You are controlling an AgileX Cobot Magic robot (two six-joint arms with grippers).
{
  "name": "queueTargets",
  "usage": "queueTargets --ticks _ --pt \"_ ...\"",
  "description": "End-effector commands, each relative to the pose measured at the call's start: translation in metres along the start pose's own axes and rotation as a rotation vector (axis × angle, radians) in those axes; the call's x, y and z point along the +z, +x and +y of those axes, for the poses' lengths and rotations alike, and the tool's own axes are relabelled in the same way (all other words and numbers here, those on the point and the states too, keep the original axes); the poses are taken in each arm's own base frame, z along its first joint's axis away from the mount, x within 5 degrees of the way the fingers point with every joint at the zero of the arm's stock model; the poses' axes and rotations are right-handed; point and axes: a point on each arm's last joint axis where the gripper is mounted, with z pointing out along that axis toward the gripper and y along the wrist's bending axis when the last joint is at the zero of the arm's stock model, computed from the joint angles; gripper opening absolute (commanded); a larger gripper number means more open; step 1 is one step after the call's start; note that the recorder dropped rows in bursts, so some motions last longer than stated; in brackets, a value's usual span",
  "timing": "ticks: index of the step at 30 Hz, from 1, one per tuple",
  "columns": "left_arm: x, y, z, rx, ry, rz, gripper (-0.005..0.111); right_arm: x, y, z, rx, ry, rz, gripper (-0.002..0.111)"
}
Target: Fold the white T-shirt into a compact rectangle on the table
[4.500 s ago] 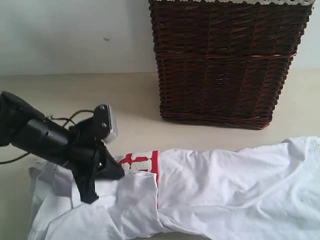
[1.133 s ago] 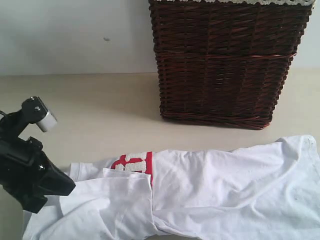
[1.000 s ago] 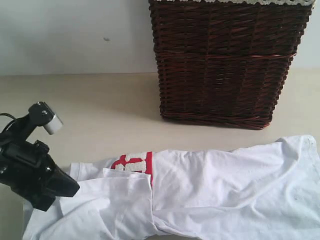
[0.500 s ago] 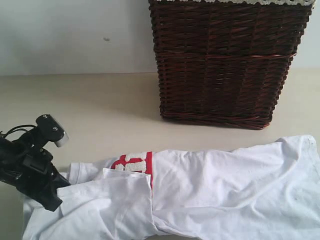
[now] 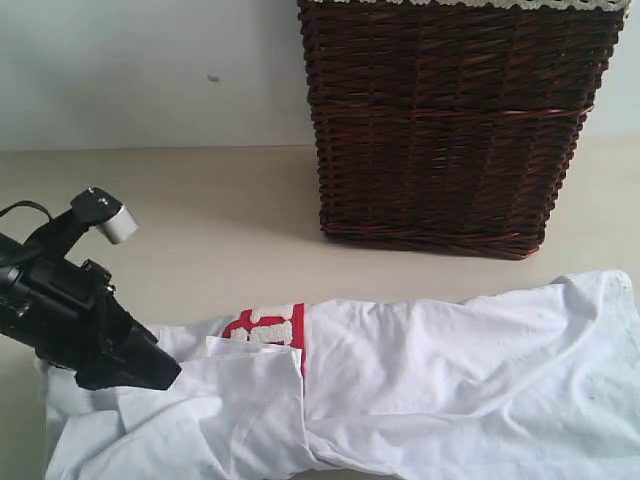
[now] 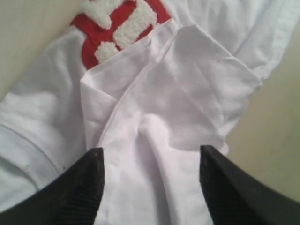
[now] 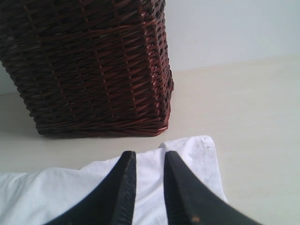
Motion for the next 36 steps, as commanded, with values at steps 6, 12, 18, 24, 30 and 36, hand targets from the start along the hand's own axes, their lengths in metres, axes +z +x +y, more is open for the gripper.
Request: queueTargets --ticks 6,12,18,24,30,36 --pt "0.008 0.004 0.019 -0.027 -0.133 0.023 0.048 0.0 0.001 0.0 -0.001 -0.002 -0.006 0.021" --pt "0.008 0.007 0.02 0.01 -0.14 0.062 0.048 0.0 0.001 0.0 -0.001 -0.002 -0.006 0.021" --pt "0.017 0.029 0.014 -0.03 -0.11 0.117 0.048 0.0 0.001 0.0 -0.001 -0.002 -0.006 0.021" --pt "0.02 0.035 0.019 -0.042 -0.18 0.102 0.047 0.0 0.001 0.0 -0.001 -0.002 -0.006 0.021" --pt "0.02 0.031 0.019 -0.108 -0.185 0.049 0.044 0.0 0.001 0.0 -0.001 -0.002 -0.006 0.021" --pt "0.02 0.028 0.019 -0.145 -0.179 0.023 0.014 0.0 0.001 0.0 -0.001 -0.002 -0.006 0.021"
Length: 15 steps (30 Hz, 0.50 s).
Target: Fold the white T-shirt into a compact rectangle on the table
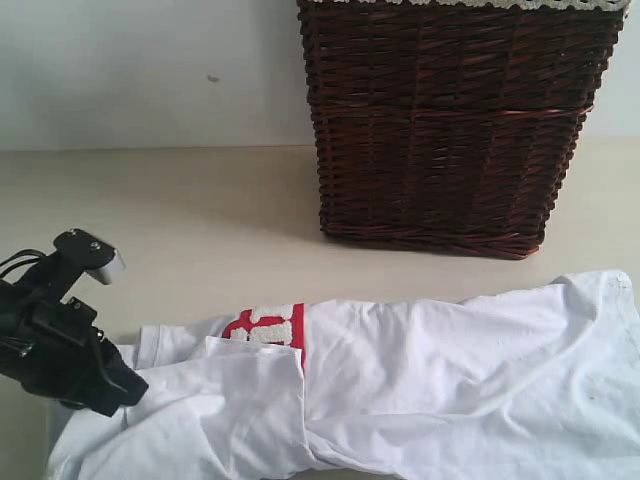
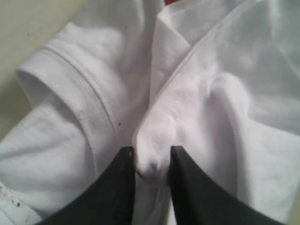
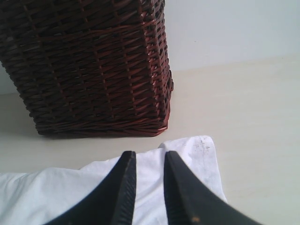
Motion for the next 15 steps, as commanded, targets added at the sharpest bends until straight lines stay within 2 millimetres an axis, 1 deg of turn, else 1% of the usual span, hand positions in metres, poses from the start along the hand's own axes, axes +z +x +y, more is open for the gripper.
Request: queueTargets --ticks 1,2,3,7,9,15 --pt "0.0 -0.001 0.0 -0.041 0.001 -0.022 0.008 0.0 0.001 0.0 -0.001 -0.002 -0.006 0.021" --pt "0.0 -0.001 0.0 -0.046 0.002 -0.025 0.002 0.0 0.001 0.0 -0.001 -0.002 -0.006 0.021" --pt "0.0 -0.001 0.0 -0.042 0.003 -0.026 0.0 0.0 0.001 0.0 -0.001 -0.002 -0.006 0.021" --pt "0.0 -0.001 0.0 -0.012 0.002 -0.026 0.0 0.0 0.001 0.0 -0.001 -0.002 -0.006 0.021" --pt "0.0 -0.004 0.001 0.03 -0.01 -0.049 0.0 0.0 0.001 0.0 -0.001 -0.002 -0.006 0.021" --pt "-0.014 -0.035 0.008 0.071 -0.053 -0.144 0.0 0.0 0.001 0.0 -0.001 -0.002 -0.006 0.021"
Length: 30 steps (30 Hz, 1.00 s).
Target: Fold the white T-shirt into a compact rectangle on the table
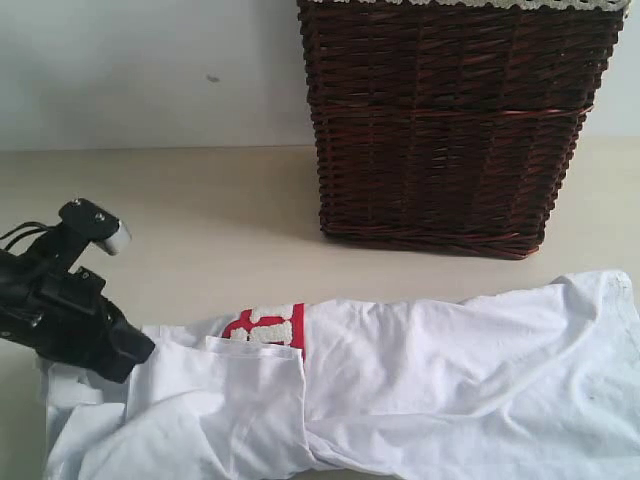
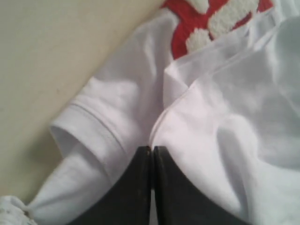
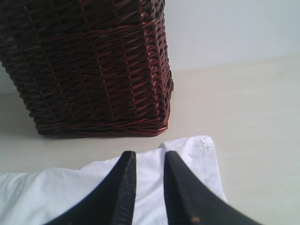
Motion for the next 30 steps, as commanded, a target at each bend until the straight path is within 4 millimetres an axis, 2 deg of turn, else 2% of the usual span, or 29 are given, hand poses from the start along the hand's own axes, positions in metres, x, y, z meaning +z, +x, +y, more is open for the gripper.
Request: queueTargets --ticks 1,10,12,13,14,15,16,17,18,19,20,21,22,24,26,30 --pt "-0.007 -0.02 0.006 0.016 -0.031 -0.066 0.0 0.0 0.001 0.0 -0.001 -0.002 -0.006 0.021" --pt "-0.009 -0.022 0.009 0.074 -0.057 -0.048 0.001 0.0 0.001 0.0 -0.001 -0.002 -0.006 0.021" --pt "-0.01 -0.025 0.018 0.073 -0.162 -0.081 0.013 0.0 0.001 0.0 -0.001 -0.002 -0.006 0.021" --pt "-0.012 -0.028 0.027 0.067 -0.258 -0.113 0.027 0.0 0.001 0.0 -0.001 -0.002 -0.006 0.021" --pt "-0.013 -0.029 0.03 0.067 -0.295 -0.124 0.033 0.0 0.001 0.0 -0.001 -0.002 -0.006 0.021" --pt "-0.015 -0.031 0.034 0.063 -0.347 -0.141 0.047 0.0 0.001 0.0 -0.001 -0.002 -0.006 0.021" --pt "-0.015 -0.031 0.034 0.062 -0.344 -0.141 0.052 0.0 0.001 0.0 -0.001 -0.002 -0.006 0.021" --pt "-0.013 -0.028 0.025 0.061 -0.244 -0.113 0.057 0.0 0.001 0.0 -0.001 -0.002 -0.006 0.021" --pt "-0.011 -0.025 0.016 0.06 -0.142 -0.083 0.056 0.0 0.001 0.0 -0.001 -0.002 -0.006 0.021" --pt "-0.01 -0.021 -0.007 0.034 0.113 -0.036 0.049 0.0 0.001 0.0 -0.001 -0.002 -0.006 0.021" --pt "-0.011 -0.019 -0.016 0.033 0.207 -0.027 0.043 0.0 0.001 0.0 -0.001 -0.002 -0.006 0.021" --pt "-0.013 -0.02 -0.031 0.083 0.356 -0.05 0.029 0.0 0.001 0.0 -0.001 -0.002 -0.006 0.021" --pt "-0.014 -0.023 -0.034 0.093 0.381 -0.082 0.017 0.0 0.001 0.0 -0.001 -0.002 -0.006 0.021" --pt "-0.006 -0.025 -0.029 0.091 0.291 -0.09 0.005 0.0 0.001 0.0 -0.001 -0.002 -0.006 0.021" --pt "0.01 -0.024 -0.026 0.159 0.222 -0.066 0.002 0.0 0.001 0.0 -0.001 -0.002 -0.006 0.021" --pt "0.042 -0.008 -0.036 0.304 0.27 0.084 0.002 0.0 0.001 0.0 -0.001 -0.002 -0.006 0.021"
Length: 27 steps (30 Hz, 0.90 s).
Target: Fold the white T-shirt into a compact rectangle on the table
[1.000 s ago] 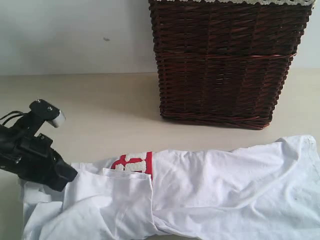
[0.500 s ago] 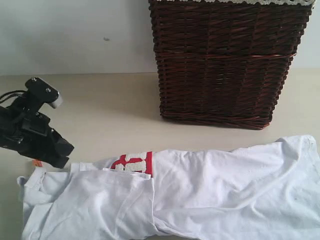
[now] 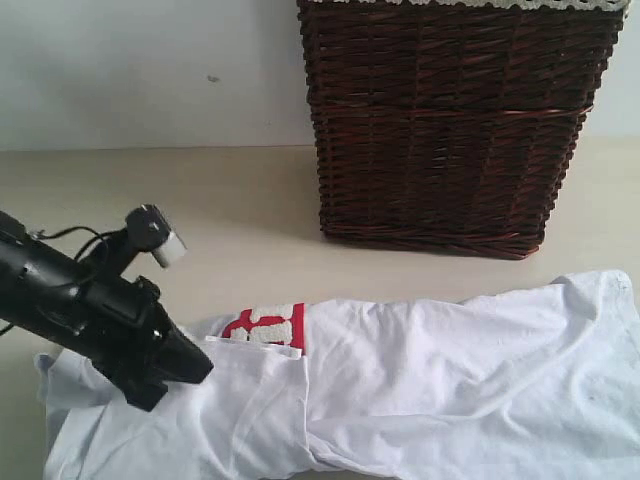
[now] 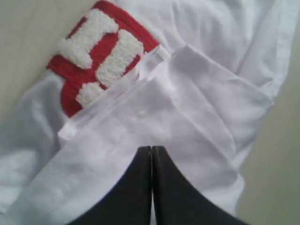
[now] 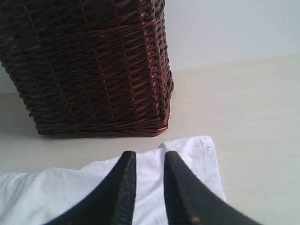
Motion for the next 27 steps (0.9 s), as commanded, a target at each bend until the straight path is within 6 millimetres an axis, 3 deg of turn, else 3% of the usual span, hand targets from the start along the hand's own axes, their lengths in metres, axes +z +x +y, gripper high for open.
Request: queueTargets --ticks 1,7,18,23,27 --pt "0.03 0.013 -0.004 0.107 0.032 0.137 0.002 0.0 0.001 0.0 -0.001 -0.002 -0.006 0.021" --pt "0.047 0.019 0.013 0.155 -0.128 0.183 0.002 0.0 0.001 0.0 -0.001 -0.002 -0.006 0.021" --pt "0.045 0.013 0.028 0.239 -0.262 0.182 0.002 0.0 0.001 0.0 -0.001 -0.002 -0.006 0.021" --pt "0.028 -0.006 0.023 0.126 -0.303 0.075 0.007 0.0 0.001 0.0 -0.001 -0.002 -0.006 0.021" --pt "0.0 -0.029 0.013 0.141 -0.359 -0.042 0.026 0.0 0.001 0.0 -0.001 -0.002 -0.006 0.021"
